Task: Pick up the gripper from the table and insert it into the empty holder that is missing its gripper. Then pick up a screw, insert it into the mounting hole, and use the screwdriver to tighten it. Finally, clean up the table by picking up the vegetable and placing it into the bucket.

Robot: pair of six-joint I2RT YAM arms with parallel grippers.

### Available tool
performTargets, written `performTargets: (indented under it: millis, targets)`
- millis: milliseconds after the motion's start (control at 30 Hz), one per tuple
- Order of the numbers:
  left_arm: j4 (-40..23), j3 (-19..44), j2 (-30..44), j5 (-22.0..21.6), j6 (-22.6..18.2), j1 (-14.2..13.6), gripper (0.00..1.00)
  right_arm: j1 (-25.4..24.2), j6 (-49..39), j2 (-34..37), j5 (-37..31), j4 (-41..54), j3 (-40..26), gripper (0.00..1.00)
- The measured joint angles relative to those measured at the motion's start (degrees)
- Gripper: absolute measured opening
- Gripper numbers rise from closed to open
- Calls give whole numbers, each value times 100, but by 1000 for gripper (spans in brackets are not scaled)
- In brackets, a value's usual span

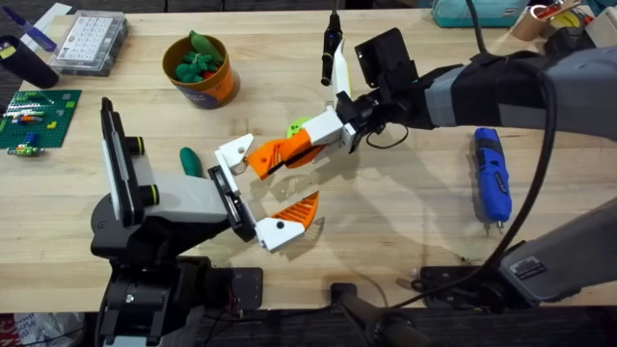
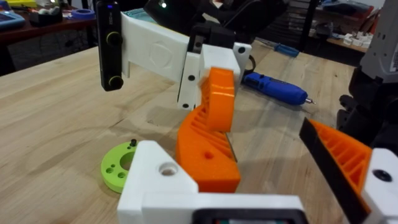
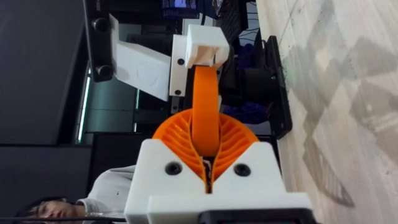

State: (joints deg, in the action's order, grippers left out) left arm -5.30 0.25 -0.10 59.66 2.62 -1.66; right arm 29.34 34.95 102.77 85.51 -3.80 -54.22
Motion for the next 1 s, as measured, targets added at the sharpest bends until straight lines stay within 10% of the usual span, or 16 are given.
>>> performTargets:
  millis: [1000]
  targets:
    - [-19,7,11,-13,-47,5,986,0,837,1,57,-804,39,19]
